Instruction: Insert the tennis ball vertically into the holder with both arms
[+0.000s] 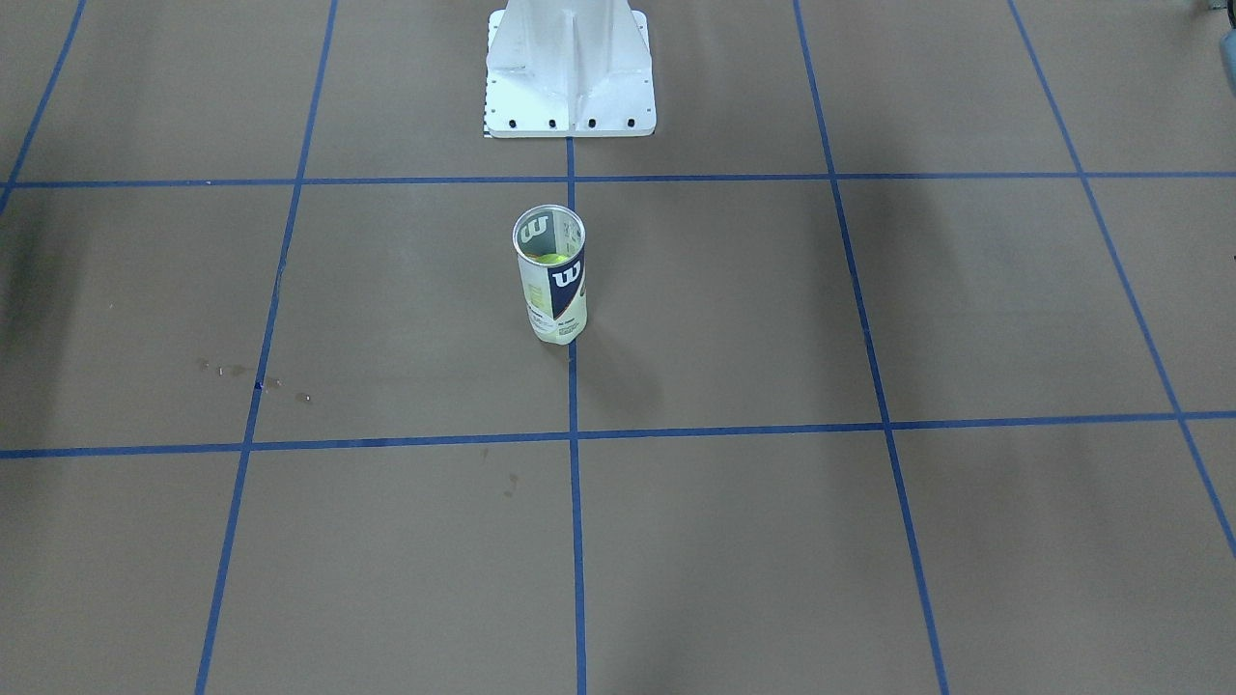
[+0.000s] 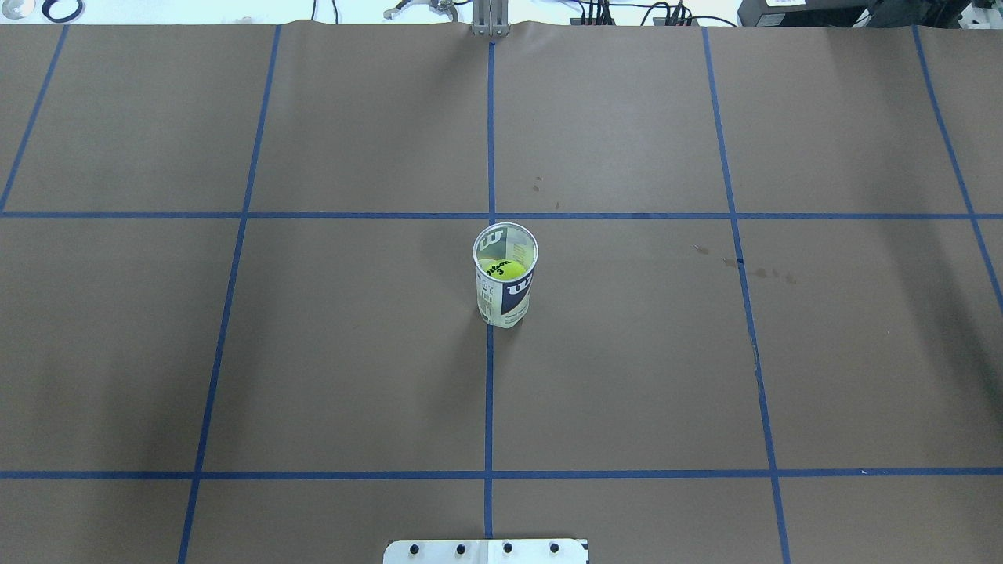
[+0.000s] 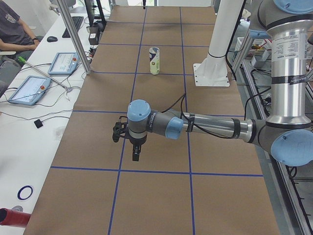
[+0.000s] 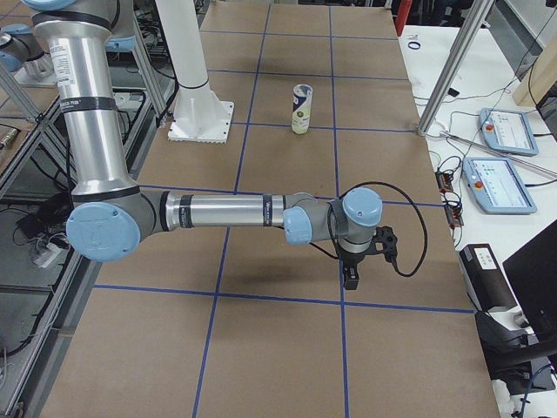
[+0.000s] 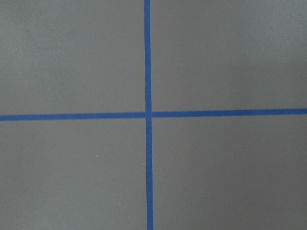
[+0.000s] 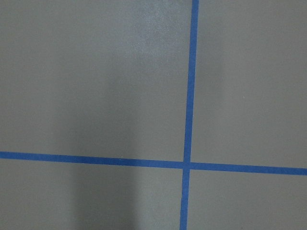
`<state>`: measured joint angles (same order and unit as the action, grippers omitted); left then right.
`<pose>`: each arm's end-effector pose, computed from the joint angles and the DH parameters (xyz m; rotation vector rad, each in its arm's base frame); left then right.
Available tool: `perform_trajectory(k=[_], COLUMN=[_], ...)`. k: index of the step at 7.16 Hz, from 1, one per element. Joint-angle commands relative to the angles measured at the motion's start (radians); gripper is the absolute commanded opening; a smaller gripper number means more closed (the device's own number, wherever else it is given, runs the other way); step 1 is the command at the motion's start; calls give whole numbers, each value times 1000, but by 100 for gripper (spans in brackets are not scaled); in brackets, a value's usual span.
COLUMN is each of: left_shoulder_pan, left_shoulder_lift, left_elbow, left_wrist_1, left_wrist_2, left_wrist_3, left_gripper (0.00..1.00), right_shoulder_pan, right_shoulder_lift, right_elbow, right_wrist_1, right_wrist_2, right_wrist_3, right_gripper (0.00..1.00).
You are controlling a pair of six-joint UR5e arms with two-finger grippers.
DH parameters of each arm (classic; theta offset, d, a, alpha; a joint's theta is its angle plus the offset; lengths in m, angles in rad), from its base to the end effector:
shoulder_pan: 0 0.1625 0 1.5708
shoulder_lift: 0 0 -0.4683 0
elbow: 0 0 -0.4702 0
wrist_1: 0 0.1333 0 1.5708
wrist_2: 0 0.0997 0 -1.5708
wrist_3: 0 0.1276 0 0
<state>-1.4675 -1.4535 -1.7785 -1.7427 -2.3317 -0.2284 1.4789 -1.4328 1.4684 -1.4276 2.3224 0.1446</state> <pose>0.0100 -0.5356 0.6485 0.1211 0.7869 -0.0186 -0.0136 -0.6505 0.6836 0.0807 -0.7643 -0.0171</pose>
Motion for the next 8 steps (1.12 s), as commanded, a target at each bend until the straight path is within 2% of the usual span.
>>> perform_trajectory(k=[1,2,3,4,8], left_shoulder_pan=[4,6,6,6,7], left_shoulder_lift=[13,12,12,13,12], left_elbow=[-7,-7,-10,-10,-12], left_wrist_1=[-5,-4,-3,-3,-14], left_wrist_2=[-29,-29,-32,-43,-32], left_wrist_3=[-8,-8,-9,-9,3], left_gripper=[100,100,100,100,100], right_shoulder_pan=[0,1,-21,-23,-25], right_shoulder_lift=[-1,-4,3,-26,-43], right_elbow=[32,65,132,174,171], right_wrist_1=[-5,-25,-144,-186,-183], right_wrist_2=[-1,-3,-15,-29,-29], right_wrist_3=[9,12,12,0,1], right_gripper=[100,100,100,100,100])
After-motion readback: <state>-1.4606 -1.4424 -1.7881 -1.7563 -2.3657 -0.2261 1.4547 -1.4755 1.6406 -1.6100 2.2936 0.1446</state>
